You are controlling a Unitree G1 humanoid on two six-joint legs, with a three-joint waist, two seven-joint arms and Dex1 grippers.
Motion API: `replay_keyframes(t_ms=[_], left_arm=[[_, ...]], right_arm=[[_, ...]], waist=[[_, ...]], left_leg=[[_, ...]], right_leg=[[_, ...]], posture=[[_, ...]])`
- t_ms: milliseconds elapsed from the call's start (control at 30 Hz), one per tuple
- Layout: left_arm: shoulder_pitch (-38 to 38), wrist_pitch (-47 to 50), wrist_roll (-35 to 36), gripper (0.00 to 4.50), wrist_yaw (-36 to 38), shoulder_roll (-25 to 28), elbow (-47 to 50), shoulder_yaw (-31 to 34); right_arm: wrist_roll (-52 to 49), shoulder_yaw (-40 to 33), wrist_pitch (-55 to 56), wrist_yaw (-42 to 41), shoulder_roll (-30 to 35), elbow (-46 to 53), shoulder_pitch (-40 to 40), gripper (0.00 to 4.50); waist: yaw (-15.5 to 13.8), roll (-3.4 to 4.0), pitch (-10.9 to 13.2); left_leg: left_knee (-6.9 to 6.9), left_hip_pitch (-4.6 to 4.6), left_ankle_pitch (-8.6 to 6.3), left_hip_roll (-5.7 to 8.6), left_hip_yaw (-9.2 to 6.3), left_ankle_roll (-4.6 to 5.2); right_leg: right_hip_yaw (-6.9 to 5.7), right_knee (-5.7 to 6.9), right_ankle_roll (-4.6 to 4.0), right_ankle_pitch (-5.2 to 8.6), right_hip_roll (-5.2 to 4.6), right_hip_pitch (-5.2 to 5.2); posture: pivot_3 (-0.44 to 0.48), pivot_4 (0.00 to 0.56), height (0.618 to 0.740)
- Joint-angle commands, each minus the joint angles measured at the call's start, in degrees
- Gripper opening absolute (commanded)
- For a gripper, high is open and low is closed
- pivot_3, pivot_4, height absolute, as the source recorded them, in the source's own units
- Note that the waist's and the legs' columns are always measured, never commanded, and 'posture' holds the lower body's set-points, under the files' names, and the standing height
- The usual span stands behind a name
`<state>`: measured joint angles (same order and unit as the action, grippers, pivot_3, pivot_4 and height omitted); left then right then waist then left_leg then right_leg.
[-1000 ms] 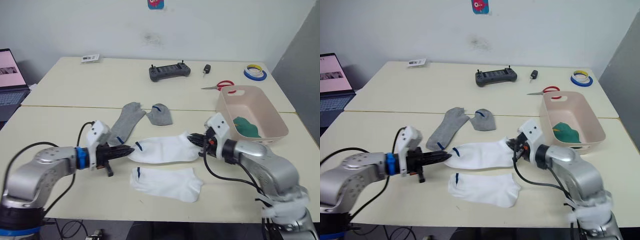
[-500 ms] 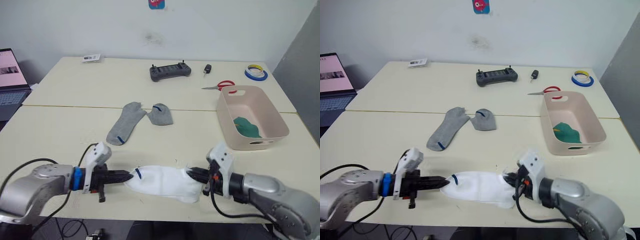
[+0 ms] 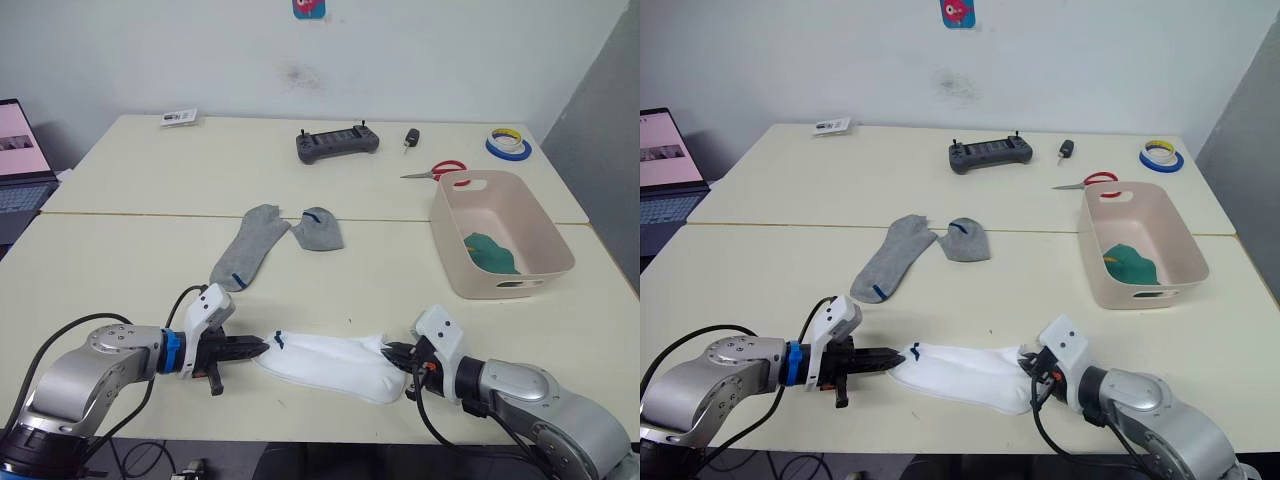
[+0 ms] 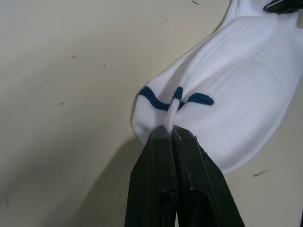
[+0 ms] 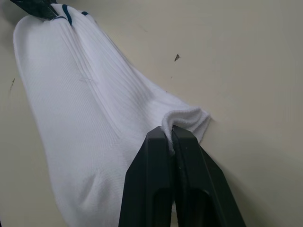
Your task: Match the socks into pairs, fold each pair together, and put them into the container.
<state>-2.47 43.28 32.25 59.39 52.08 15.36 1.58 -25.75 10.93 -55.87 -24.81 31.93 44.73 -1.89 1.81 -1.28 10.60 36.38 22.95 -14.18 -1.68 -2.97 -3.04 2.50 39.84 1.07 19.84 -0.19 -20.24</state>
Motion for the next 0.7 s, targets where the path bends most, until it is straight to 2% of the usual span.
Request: replay_keyframes(t_ms=[33,100,167,300,400,433,567,633,700], left_arm=[[0.4,-0.7,-0.6,0.0,-0.1,0.4,0.3,0.8],[-0.7,-0.5,-0.2,0.0,-1.5,-0.9,-0.9,1.8],[-1.2,-2.9,-1.7,0.42,-1.8,-1.1,-1.5,1.7],[-0.2,-4.7,-2.3,1.57,-1.2,-0.8,-0.8,2.3],[2.8,-6.2,-2.3,2.48,-0.4,0.9,0.2,5.6],[4.0,-6.1,-1.9,2.48,0.0,1.6,0.5,7.2],[6.5,-6.6,1.0,2.48,1.9,2.6,2.3,13.3],[4.8,-3.6,6.0,2.48,1.6,1.4,4.8,15.8],[3.3,0.5,10.5,2.09,1.4,1.5,8.7,15.7]], right_arm=[[-0.7,-1.2,2.0,-0.4,-0.6,1.1,-0.6,0.54],[-1.1,-1.4,2.2,-0.9,-0.3,1.4,-0.6,1.13],[-0.7,-1.5,2.7,-1.0,-0.1,1.3,-0.5,1.82],[-0.6,-2.5,3.6,-1.8,0.7,1.0,-0.3,3.23],[-1.5,-4.8,5.0,-3.5,2.2,1.8,-0.1,4.33],[-2.3,-6.1,5.2,-4.3,2.6,2.3,0.1,4.48],[-4.2,-9.7,8.0,-7.6,4.5,3.3,2.1,4.48],[-4.1,-9.4,10.3,-9.4,5.1,3.2,3.9,4.48],[-3.9,-7.4,11.0,-10.7,5.7,2.9,5.9,4.09]], waist=[[0.0,0.0,0.0],[0.0,0.0,0.0],[0.0,-0.01,0.0],[0.0,-0.01,0.0],[0.1,-0.01,0.0],[0.1,-0.01,0.0],[0.0,0.0,0.0],[-0.1,-0.01,0.0],[-0.3,-0.05,0.0]], left_leg=[[0.0,0.0,0.0,0.0,0.01,0.0],[0.0,0.0,0.0,0.01,0.0,0.0],[0.01,0.0,0.0,0.02,0.01,0.0],[0.01,0.0,0.0,0.01,0.0,0.0],[0.01,0.0,0.0,0.0,0.02,0.0],[0.01,-0.01,0.0,0.0,0.03,0.0],[0.0,-0.02,0.0,-0.02,-0.01,0.0],[0.0,-0.02,0.0,-0.01,-0.01,0.0],[0.02,-0.01,0.0,0.02,-0.02,0.0]], right_leg=[[0.01,0.0,0.0,0.0,0.0,0.0],[0.0,0.0,0.0,0.0,-0.01,0.01],[0.0,0.0,0.0,0.0,-0.02,0.02],[0.0,0.0,0.0,0.0,-0.01,0.01],[0.01,0.0,-0.01,0.0,-0.01,0.01],[0.02,0.0,-0.01,0.0,-0.01,0.01],[-0.02,0.01,-0.01,0.0,-0.01,0.01],[-0.02,0.01,0.0,0.0,-0.01,0.03],[-0.05,0.01,0.0,0.0,-0.04,0.05]], posture=[[0.0,0.15,0.737],[0.0,0.15,0.737],[0.0,0.15,0.737],[0.0,0.15,0.737],[0.0,0.15,0.737],[0.0,0.15,0.737],[0.0,0.15,0.737],[0.0,0.15,0.737],[0.0,0.15,0.737]])
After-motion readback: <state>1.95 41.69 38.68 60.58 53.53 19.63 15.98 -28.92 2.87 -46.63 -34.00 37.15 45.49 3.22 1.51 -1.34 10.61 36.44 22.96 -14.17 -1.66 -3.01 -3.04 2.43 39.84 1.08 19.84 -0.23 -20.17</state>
